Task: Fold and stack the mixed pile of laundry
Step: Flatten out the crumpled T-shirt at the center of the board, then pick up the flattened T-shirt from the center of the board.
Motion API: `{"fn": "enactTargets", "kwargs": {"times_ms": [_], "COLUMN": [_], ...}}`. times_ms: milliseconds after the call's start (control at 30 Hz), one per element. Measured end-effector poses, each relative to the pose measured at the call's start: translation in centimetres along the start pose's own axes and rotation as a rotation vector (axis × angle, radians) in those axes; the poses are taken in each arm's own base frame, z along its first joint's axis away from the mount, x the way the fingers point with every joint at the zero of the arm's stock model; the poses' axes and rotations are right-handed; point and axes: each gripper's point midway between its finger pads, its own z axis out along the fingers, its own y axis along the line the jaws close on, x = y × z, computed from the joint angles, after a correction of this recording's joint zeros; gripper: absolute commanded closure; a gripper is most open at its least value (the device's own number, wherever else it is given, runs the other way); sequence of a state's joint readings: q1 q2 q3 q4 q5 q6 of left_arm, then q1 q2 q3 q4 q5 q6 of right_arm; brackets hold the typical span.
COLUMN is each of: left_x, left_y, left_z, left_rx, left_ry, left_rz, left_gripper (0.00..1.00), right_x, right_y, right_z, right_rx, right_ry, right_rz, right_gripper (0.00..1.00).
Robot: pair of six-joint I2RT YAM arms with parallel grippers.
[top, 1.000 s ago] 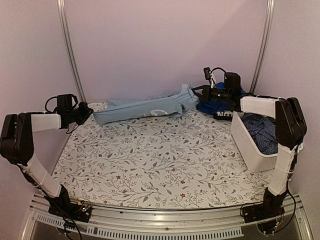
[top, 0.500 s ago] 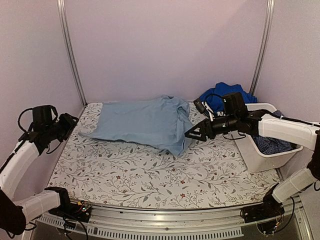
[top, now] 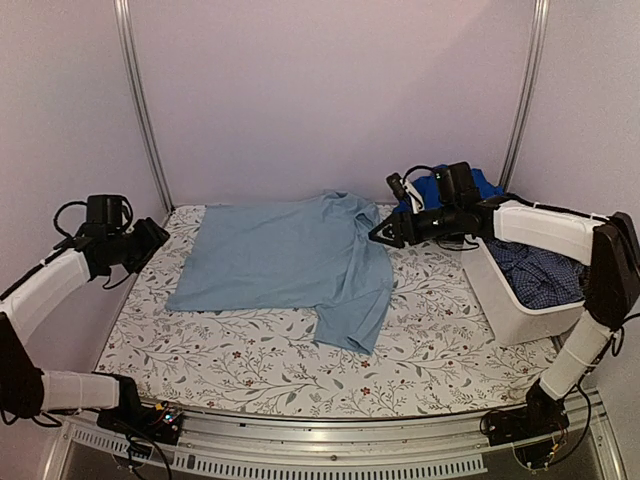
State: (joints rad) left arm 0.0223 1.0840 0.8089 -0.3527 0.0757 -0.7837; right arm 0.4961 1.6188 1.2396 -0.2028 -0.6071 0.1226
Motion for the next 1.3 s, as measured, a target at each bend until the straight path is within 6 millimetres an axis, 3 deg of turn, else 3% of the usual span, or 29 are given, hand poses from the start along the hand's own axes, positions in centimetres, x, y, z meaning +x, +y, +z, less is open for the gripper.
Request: {"fn": "enactTargets", "kwargs": {"times_ms": [133, 267, 433, 600, 667, 800, 1033, 1167, 1300], "left_x": [3.0, 6.2, 7.8, 8.5, 8.8, 9.2, 10.4, 9.4, 9.4], "left_y": [-0.1, 0.9, 1.8, 3.2, 3.6, 3.9, 4.8, 3.9, 4.9], "left_z": [4.1, 7.5, 8.3, 7.2, 6.7, 5.7, 3.2, 2.1, 2.6], "left_rx": [-0.017, -0.061, -0.091, -0.134, -0.150, -0.179, -0.248, -0.216, -0.218], "left_ry": [0.111, 0.218, 0.256, 0.249, 0.252, 0.271, 0.334, 0.321, 0.362], "left_rz": [0.059, 0.090, 0.079, 0.011, -0.025, -0.094, -0.195, -0.229, -0.272], "left_gripper": [0.32, 0.32, 0.30, 0.29, 0.29, 0.29, 0.28, 0.28, 0.27], "right_x": [4.9, 8.7, 13.1, 18.1, 18.7, 17.1, 17.3, 19.0, 19.2], "right_y": [-4.7, -7.6, -8.2, -6.9, -5.9, -3.7, -0.8, -0.1, -0.7], "right_z": [5.3, 8.0, 7.4, 4.0, 2.5, 1.1, 2.0, 1.7, 1.5], "right_rx": [0.036, 0.078, 0.114, 0.155, 0.160, 0.123, 0.102, 0.130, 0.169], "right_ry": [0.159, 0.268, 0.349, 0.419, 0.425, 0.390, 0.491, 0.561, 0.579], "right_rz": [0.109, 0.174, 0.255, 0.405, 0.468, 0.552, 0.666, 0.734, 0.763], "right_gripper": [0.40, 0.41, 0.39, 0.40, 0.39, 0.35, 0.35, 0.36, 0.36]}}
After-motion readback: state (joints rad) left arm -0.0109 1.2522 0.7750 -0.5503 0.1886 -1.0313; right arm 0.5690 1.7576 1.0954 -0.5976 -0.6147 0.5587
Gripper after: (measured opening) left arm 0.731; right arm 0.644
